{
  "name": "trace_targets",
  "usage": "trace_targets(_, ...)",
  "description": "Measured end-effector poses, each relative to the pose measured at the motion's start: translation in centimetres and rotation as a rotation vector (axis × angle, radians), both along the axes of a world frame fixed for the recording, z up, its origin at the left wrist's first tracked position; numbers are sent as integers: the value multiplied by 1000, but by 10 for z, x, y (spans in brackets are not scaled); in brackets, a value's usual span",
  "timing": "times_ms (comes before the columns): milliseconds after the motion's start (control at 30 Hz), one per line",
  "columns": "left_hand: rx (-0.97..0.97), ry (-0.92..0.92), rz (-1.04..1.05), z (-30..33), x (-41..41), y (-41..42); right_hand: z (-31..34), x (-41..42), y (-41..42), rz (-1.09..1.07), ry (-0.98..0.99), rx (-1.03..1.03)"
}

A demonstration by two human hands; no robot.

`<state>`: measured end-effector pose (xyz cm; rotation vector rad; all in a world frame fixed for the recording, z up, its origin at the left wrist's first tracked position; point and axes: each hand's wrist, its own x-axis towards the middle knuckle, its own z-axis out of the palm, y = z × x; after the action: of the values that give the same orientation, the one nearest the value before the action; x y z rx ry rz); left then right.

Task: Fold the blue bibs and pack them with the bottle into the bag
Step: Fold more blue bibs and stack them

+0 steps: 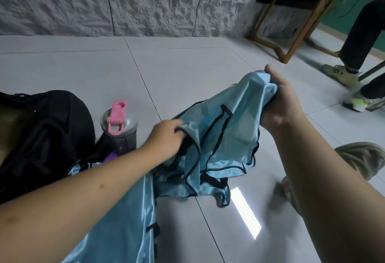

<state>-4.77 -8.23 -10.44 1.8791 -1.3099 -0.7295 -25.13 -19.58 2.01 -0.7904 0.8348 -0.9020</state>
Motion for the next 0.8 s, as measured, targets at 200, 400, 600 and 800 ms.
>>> trace_targets(200,-103,319,195,23,24,-11,-30,-16,-8,-11,77,152)
trace_targets(400,-176,466,378,29,23,-13,-42,-14,-8,-19,85,197)
trace_targets(600,-113,524,272,19,24,-15,-42,-11,-6,-1,109,178)
trace_targets(800,4,482,152,33,23,-9,-39,-8,-1,-17,146,151)
